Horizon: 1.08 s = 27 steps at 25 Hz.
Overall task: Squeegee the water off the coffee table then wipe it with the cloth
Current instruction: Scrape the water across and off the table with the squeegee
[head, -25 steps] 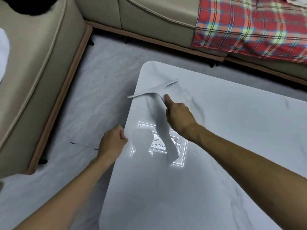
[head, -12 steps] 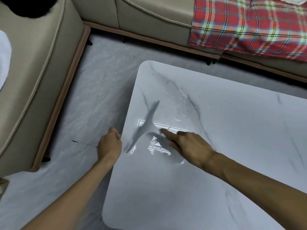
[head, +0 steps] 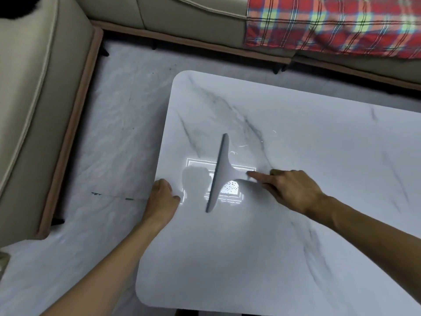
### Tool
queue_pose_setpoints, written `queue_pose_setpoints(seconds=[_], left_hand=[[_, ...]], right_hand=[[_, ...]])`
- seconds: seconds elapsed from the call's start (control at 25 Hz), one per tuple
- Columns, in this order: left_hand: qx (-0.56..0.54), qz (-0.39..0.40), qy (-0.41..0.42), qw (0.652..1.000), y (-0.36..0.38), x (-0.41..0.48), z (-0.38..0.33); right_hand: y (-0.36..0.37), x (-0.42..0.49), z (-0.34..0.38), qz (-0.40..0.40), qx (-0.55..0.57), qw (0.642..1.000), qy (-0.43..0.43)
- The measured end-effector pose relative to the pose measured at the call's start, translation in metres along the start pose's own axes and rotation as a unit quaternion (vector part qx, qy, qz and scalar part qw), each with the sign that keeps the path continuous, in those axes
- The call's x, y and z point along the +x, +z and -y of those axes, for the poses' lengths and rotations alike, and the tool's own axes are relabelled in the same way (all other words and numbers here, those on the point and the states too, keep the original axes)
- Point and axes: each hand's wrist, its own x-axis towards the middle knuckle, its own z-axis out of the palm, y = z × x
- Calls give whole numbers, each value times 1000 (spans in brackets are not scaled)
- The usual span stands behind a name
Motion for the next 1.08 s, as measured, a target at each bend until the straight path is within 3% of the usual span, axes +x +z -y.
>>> queue_pose_setpoints(seconds=[0.2, 0.36, 0.44, 0.56, 0.72, 0.92, 1.0, 1.08], left_hand=[[47, 50, 1, 998, 9, -3, -11], [9, -23, -16, 1000, -4, -4, -1], [-7, -90, -25, 996, -14, -5, 8], [-2, -110, -22, 994, -22, -2, 18], [-18, -105, -9, 994, -14, -6, 18], [-64, -105, -23, 992, -10, -19, 13], [-78, -121, -54, 988, -13, -21, 14], [-91, -149, -91, 981, -18, -24, 16]], right_hand=[[-4, -36, -9, -30, 2, 999, 41], [4, -2, 47, -16, 58, 994, -87], [16, 23, 87, 25, 50, 989, -139], [27, 39, 115, 19, 14, 983, -183], [26, 18, 56, -29, 17, 989, -141], [11, -41, -16, -39, -24, 999, -2], [10, -47, -6, -41, -36, 998, -8], [12, -32, 29, -48, 10, 996, -72]])
